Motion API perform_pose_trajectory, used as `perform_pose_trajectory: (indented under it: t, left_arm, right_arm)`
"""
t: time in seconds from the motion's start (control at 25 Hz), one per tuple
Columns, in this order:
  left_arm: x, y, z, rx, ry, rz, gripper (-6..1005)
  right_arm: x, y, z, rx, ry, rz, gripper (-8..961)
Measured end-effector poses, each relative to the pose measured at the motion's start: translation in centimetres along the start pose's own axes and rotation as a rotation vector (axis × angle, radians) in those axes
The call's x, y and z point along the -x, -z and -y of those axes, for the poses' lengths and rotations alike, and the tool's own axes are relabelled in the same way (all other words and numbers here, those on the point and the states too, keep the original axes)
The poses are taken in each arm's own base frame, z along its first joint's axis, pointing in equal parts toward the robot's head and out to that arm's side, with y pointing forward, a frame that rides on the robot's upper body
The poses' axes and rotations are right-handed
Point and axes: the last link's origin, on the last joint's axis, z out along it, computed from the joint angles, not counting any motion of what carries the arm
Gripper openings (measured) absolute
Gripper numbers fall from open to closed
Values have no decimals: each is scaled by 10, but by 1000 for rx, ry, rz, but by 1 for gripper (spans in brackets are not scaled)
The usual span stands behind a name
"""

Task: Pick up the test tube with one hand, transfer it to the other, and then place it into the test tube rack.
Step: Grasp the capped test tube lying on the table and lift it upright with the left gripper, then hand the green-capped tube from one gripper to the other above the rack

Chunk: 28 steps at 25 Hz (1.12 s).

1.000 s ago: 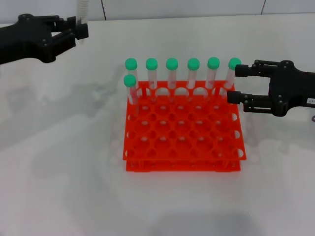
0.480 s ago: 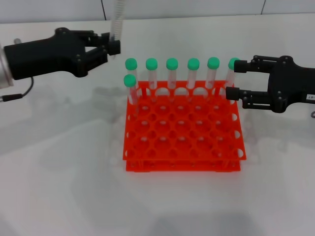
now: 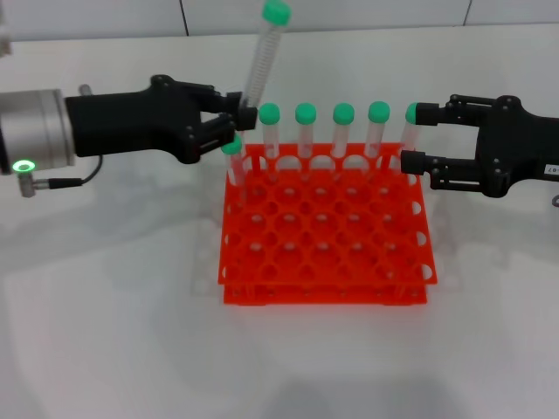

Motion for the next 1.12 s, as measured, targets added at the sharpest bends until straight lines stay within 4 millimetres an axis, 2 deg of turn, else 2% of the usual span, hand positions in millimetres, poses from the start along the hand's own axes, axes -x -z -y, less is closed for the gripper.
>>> perform_pose_trajectory:
  t: [0.32,1.12]
  left_arm:
    - [3,-13,-3,18,-25,28,196]
    - [14,-4,-15,55,-70,-14,195]
  right_arm:
    - [2,0,0,0,0,11,694]
    - [3,-4,0,11,13,8,694]
